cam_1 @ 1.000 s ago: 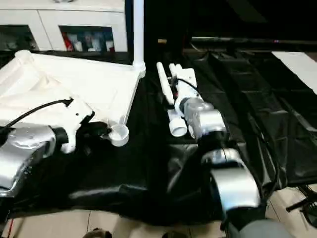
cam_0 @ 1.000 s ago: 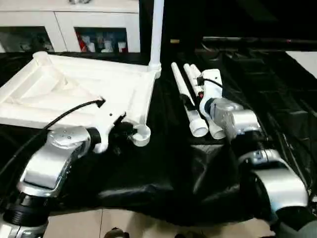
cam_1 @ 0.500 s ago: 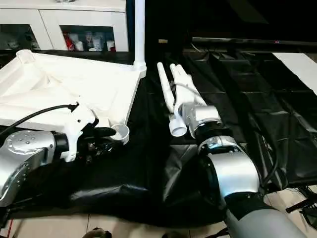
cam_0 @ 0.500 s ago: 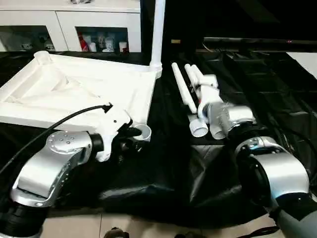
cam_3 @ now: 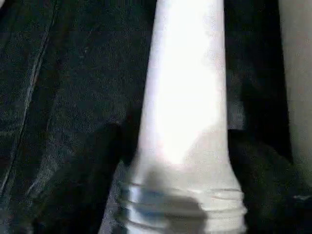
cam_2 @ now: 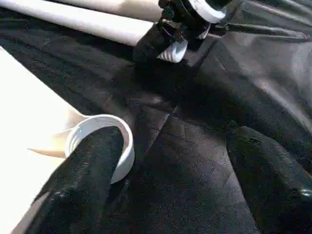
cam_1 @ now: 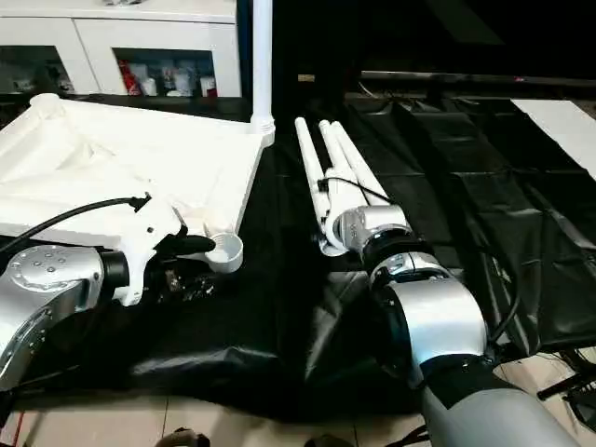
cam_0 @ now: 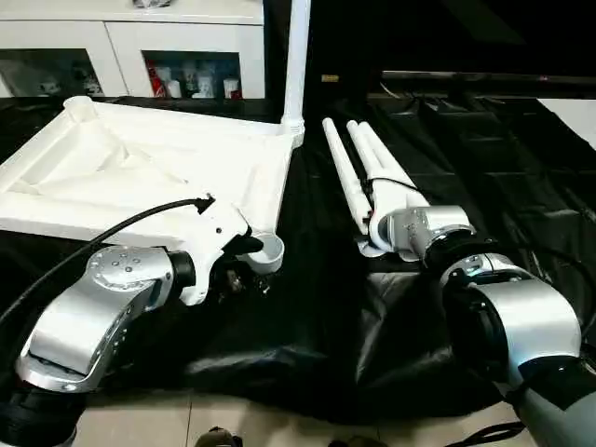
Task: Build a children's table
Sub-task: Pick table leg
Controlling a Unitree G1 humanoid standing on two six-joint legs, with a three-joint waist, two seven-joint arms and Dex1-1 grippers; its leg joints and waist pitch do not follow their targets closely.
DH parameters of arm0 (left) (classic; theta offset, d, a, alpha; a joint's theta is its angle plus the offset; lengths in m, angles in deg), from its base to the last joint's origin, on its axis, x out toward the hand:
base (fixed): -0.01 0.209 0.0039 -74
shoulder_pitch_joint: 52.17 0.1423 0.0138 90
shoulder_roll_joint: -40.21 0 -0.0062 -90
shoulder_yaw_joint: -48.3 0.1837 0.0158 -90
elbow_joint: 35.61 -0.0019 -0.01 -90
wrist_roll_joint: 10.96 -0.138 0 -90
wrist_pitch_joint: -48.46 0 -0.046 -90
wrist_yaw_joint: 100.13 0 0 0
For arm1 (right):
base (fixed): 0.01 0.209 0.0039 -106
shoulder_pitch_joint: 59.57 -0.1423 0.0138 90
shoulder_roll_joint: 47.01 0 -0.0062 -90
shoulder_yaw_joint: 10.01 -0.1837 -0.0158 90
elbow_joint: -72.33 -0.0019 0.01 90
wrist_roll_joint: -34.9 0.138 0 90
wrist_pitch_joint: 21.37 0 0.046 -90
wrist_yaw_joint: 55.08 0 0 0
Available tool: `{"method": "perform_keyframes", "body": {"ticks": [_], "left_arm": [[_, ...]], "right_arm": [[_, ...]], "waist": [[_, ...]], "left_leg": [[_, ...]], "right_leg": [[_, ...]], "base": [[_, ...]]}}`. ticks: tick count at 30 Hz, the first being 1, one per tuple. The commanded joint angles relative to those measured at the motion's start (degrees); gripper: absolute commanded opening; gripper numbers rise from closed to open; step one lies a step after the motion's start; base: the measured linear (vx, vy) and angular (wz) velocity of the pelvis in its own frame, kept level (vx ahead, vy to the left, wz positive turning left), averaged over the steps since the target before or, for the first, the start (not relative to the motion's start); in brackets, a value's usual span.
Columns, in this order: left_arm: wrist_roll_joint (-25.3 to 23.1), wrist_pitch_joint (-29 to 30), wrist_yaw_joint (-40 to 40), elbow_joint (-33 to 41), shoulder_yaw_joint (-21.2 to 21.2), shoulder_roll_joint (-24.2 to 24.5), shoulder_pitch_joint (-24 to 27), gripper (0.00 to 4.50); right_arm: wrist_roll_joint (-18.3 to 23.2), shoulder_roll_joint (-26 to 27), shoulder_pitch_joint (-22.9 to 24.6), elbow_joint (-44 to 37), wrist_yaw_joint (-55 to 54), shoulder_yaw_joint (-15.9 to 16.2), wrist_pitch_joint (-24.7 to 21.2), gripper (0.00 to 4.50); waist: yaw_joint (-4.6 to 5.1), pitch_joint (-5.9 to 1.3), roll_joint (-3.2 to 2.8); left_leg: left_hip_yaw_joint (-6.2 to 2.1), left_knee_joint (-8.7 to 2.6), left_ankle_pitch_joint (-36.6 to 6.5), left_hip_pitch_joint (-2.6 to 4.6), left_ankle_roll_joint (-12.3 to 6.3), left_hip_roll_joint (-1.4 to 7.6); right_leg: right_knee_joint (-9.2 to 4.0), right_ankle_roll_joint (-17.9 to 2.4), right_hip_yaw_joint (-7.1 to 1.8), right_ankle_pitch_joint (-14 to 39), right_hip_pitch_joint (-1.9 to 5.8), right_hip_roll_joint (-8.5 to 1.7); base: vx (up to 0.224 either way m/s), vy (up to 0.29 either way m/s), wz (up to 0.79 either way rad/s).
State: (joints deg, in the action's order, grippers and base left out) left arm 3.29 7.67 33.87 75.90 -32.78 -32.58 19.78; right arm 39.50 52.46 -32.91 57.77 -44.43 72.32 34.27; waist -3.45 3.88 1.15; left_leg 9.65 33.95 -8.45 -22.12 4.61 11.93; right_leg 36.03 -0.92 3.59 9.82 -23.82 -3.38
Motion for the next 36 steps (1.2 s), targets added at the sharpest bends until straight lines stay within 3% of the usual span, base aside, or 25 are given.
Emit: {"method": "perform_keyframes", "body": {"ticks": [1, 6, 12, 15, 16, 18, 20, 25, 31, 32, 33, 35, 36], "left_arm": [[0.3, 0.6, 0.1, 1.1, 0.7, 0.4, -0.5, 4.27], [0.4, 1.0, 0.6, 1.1, 0.8, 0.7, -0.5, 4.50], [-0.2, 0.2, 2.8, -0.3, -0.1, -0.7, -1.0, 4.50], [-1.2, -2.1, 5.6, -3.0, -1.3, -3.2, -2.6, 4.50], [-1.3, -2.5, 6.1, -3.6, -1.6, -3.6, -3.0, 4.50], [-1.3, -3.2, 7.4, -4.9, -2.4, -4.9, -4.1, 4.50], [-1.5, -4.6, 9.4, -6.9, -3.2, -6.4, -5.6, 4.50], [-2.4, -7.9, 13.2, -11.2, -4.6, -9.6, -8.8, 4.50], [-1.4, -13.0, 18.6, -16.8, -7.6, -16.0, -13.4, 4.50], [-1.4, -13.0, 18.6, -16.8, -7.6, -16.0, -13.4, 4.50], [1.7, -12.6, 22.0, -19.7, -11.7, -20.3, -16.4, 4.50], [3.1, -12.2, 23.4, -21.0, -13.6, -22.0, -17.7, 4.50], [5.5, -11.0, 25.0, -22.7, -16.2, -23.9, -19.5, 4.50]], "right_arm": [[-0.5, -0.5, -1.3, 0.8, 0.9, -0.2, -1.1, 3.21], [-0.4, -0.5, -1.2, 1.1, 1.2, -0.6, -1.2, 2.79], [1.6, -0.8, -0.7, 0.5, -0.4, -3.2, 1.2, 2.74], [3.2, -1.0, -0.3, -0.4, -0.7, -5.0, 4.5, 2.74], [3.5, -1.0, -0.3, -0.5, -0.9, -5.4, 4.7, 2.74], [4.0, -0.8, 0.1, -1.4, -1.1, -6.2, 7.9, 2.73], [4.9, -0.6, 0.6, -2.7, -1.4, -7.6, 11.3, 2.73], [7.3, 0.5, 1.8, -6.1, 0.4, -9.7, 16.4, 2.73], [10.1, 4.3, 9.2, -19.7, 5.5, -10.3, 29.3, 2.73], [10.1, 4.3, 9.2, -19.7, 5.5, -10.3, 29.3, 2.73], [11.9, 6.4, 14.4, -28.0, 9.0, -9.9, 34.3, 2.73], [12.7, 7.2, 16.3, -31.2, 9.7, -9.9, 35.4, 2.72], [12.9, 8.0, 19.3, -35.6, 9.3, -9.3, 36.3, 2.72]], "waist": [[-0.13, -4.20, -0.31], [-0.15, -4.22, -0.16], [-0.24, -4.28, 0.16], [-0.39, -4.30, 0.12], [-0.46, -4.34, -0.32], [-0.36, -4.36, 0.00], [-0.42, -4.42, -0.44], [-0.50, -4.67, -0.38], [-1.09, -4.88, -0.33], [-1.09, -4.88, -0.33], [-1.31, -4.84, -0.29], [-1.93, -4.92, -0.19], [-1.72, -4.93, 0.37]], "left_leg": [[0.03, -3.56, -17.2, 1.08, 3.71, 0.61], [0.04, -3.55, -16.8, 1.11, 3.76, 0.64], [0.11, -3.52, -16.2, 1.11, 3.73, 0.65], [0.17, -3.44, -16.5, 1.13, 3.67, 0.65], [0.09, -3.42, -16.4, 1.12, 3.76, 0.58], [0.15, -3.40, -16.5, 1.09, 3.65, 0.59], [0.21, -3.31, -16.1, 1.05, 3.53, 0.53], [0.16, -3.22, -14.7, 0.95, 2.45, 0.54], [0.28, -3.25, -13.2, 0.88, 0.91, 0.61], [0.28, -3.25, -13.2, 0.88, 0.91, 0.61], [0.30, -3.28, -13.2, 0.99, 0.65, 0.64], [0.33, -3.15, -13.1, 1.25, 0.35, 0.70], [0.17, -3.42, -12.7, 0.98, 0.17, 0.66]], "right_leg": [[-4.02, -9.0, -2.38, 15.8, 2.54, -3.54], [-3.99, -8.8, -2.38, 16.0, 2.51, -3.59], [-3.93, -8.8, -2.38, 15.4, 2.54, -3.61], [-4.02, -8.6, -2.39, 15.2, 2.57, -3.63], [-3.93, -8.6, -2.37, 15.0, 2.59, -3.60], [-4.04, -8.7, -2.34, 14.8, 2.60, -3.56], [-4.01, -8.9, -2.37, 13.3, 2.60, -3.49], [-3.81, -9.8, -2.27, 10.8, 2.90, -3.49], [-3.93, -10.3, -2.28, 8.3, 3.19, -3.61], [-3.93, -10.3, -2.28, 8.3, 3.19, -3.61], [-3.98, -10.5, -2.25, 8.5, 3.10, -3.51], [-4.15, -10.1, -2.41, 8.5, 3.15, -3.66], [-3.96, -10.3, -2.21, 8.9, 3.35, -3.51]], "base": [[0.000, 0.000, 0.00], [0.000, 0.000, 0.00], [0.000, 0.000, 0.00], [0.000, 0.000, 0.00], [0.000, 0.000, 0.00], [0.000, 0.000, 0.00], [0.000, 0.000, 0.00], [0.000, 0.000, 0.00], [0.000, 0.000, 0.00], [0.000, 0.000, 0.00], [0.000, 0.000, 0.00], [0.000, 0.000, 0.00], [0.000, 0.000, 0.00]]}}
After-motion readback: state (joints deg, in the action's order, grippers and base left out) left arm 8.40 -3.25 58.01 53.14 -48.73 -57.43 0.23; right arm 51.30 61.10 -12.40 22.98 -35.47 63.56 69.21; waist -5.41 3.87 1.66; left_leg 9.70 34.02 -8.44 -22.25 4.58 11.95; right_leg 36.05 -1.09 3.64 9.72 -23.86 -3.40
